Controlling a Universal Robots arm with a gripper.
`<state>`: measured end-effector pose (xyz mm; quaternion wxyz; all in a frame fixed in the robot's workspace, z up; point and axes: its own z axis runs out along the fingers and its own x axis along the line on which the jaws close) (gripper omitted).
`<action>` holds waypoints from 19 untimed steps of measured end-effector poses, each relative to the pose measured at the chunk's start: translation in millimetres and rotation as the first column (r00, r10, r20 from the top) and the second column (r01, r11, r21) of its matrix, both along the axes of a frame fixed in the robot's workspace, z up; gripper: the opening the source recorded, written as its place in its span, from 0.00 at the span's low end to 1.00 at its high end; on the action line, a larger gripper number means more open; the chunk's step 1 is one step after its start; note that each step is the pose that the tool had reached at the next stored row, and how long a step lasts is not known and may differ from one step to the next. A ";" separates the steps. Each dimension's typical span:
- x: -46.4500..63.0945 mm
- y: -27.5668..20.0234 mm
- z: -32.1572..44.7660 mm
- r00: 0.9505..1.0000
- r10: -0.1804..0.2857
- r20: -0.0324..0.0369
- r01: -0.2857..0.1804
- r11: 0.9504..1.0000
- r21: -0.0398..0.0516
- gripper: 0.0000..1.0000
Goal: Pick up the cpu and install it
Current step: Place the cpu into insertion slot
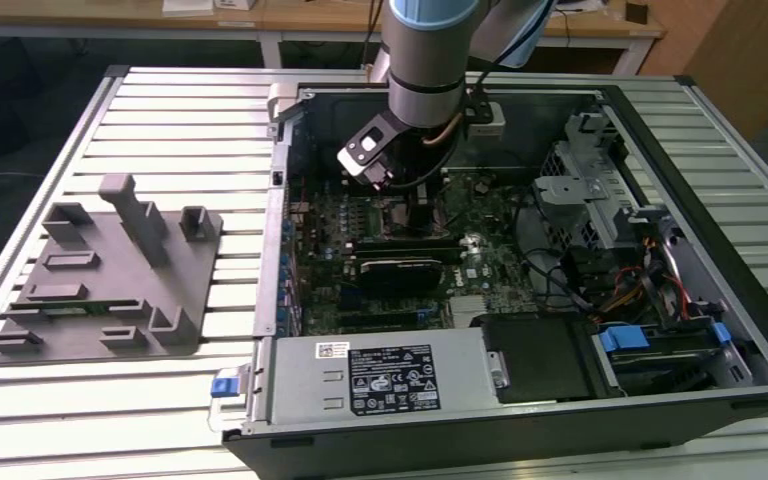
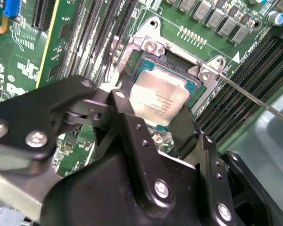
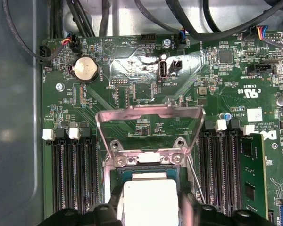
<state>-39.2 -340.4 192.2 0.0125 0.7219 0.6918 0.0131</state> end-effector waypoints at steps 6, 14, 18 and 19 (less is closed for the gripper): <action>-0.1 -0.2 1.0 1.000 0.000 -0.001 0.000 1.000 -0.001 0.61; -0.1 -0.1 11.9 1.000 0.000 0.000 0.000 1.000 -0.001 0.61; -0.1 -0.1 17.9 1.000 0.000 0.000 0.000 1.000 -0.001 0.61; -0.1 -0.1 17.8 1.000 0.000 0.000 0.000 1.000 -0.001 0.61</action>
